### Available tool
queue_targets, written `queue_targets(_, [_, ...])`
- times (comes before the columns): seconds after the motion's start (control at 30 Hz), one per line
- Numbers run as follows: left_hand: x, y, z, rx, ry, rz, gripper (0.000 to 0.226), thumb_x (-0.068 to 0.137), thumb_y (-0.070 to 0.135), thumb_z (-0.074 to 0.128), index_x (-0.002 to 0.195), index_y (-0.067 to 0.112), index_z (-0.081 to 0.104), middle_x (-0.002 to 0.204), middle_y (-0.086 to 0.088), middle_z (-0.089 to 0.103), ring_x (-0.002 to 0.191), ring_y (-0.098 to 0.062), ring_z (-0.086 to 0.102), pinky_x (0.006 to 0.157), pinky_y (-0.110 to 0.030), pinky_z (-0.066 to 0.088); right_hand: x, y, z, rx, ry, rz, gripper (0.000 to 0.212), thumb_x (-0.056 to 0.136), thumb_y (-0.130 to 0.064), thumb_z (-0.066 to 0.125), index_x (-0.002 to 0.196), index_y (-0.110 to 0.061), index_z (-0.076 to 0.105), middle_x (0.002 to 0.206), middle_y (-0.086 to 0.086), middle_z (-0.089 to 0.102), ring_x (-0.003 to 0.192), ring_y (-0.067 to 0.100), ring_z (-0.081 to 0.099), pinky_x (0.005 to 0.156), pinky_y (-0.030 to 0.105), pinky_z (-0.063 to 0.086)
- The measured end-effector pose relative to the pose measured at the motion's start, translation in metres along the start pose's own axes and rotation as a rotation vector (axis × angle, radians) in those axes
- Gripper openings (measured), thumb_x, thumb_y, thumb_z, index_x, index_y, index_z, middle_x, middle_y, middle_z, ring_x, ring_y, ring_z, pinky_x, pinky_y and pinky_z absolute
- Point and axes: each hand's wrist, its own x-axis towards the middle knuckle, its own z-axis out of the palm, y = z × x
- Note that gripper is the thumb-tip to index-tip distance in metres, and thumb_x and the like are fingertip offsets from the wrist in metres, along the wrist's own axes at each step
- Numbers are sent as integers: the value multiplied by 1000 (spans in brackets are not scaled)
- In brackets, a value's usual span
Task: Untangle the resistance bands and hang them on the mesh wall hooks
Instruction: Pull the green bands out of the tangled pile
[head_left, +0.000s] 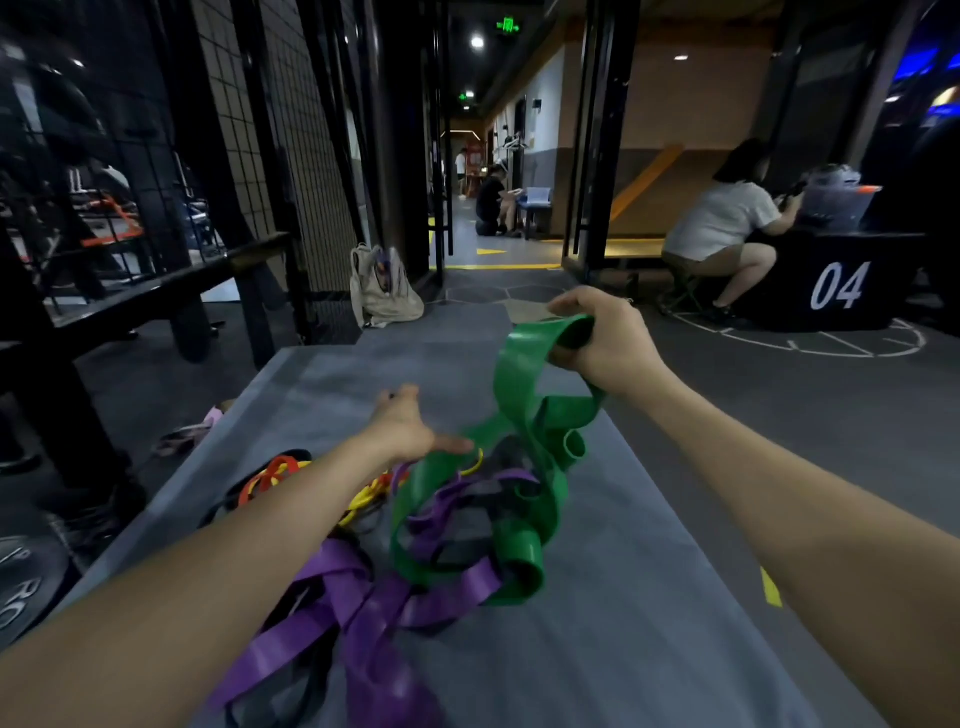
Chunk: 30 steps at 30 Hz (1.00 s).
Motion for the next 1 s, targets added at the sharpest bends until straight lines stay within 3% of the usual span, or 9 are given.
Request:
queue_targets(0.07, [-8,17,0,-127,-38,146,121,46,54,87,143,17,26,143,-4,34,133,-25,38,108,-32,35,7,-14,1,57,3,-64,27,78,-1,67,102,-13,65,98,8,68,93,26,64,85,36,53])
queue_targets(0.23, [-29,63,16,-469,-106,414,67,70,-18,69,129,-4,41,114,-6,54,106,-15,52,74,-2,40,9,-61,0,637,-175,175,23,82,3,46,67,-8,60,63,9,65,68,28,69,57,29,55])
queue_targets(0.37, [-32,82,18,-427,-150,465,23,73,0,74,80,13,56,78,-3,56,69,-2,54,72,-23,47,10,-82,-3,847,-296,236,29,86,-4,40,64,0,58,53,8,64,49,16,58,44,15,43])
queue_targets(0.5, [-25,87,0,-608,57,368,39,98,-3,32,71,4,59,55,-5,60,46,-10,59,61,-26,49,10,-73,-17,479,-218,-2,20,87,11,47,89,0,62,71,2,59,56,0,57,57,12,47])
queue_targets(0.6, [-18,104,-33,-690,199,262,17,93,-1,47,92,-10,62,60,-6,62,49,-13,57,43,-15,47,8,-46,-26,181,-158,4,34,84,11,56,115,-2,57,94,5,57,75,1,56,65,15,44])
queue_targets(0.73, [-20,131,-70,-732,250,271,14,87,-4,58,94,5,65,72,-10,62,63,-20,60,52,-28,54,-6,-27,-37,503,-113,234,47,85,12,46,131,0,47,121,16,58,108,25,55,78,26,46])
queue_targets(0.83, [-27,155,-86,-707,273,301,16,87,-4,59,96,7,65,81,-12,64,82,-29,65,70,-40,57,-23,-21,-27,685,-325,257,86,73,-16,72,145,-6,25,138,9,44,129,22,43,110,38,33])
queue_targets(0.9, [-34,172,-89,-749,229,326,14,87,-2,60,98,5,65,83,-13,65,86,-29,65,76,-40,57,-27,-22,-12,586,-408,266,117,54,-31,88,147,-20,17,145,5,38,132,22,40,110,44,35])
queue_targets(1.0, [-50,195,-92,-973,109,313,12,89,-2,55,97,3,64,70,-12,65,61,-22,65,53,-29,57,-26,-31,8,604,-231,233,85,62,-11,86,128,-20,33,113,-4,52,105,13,53,85,26,50])
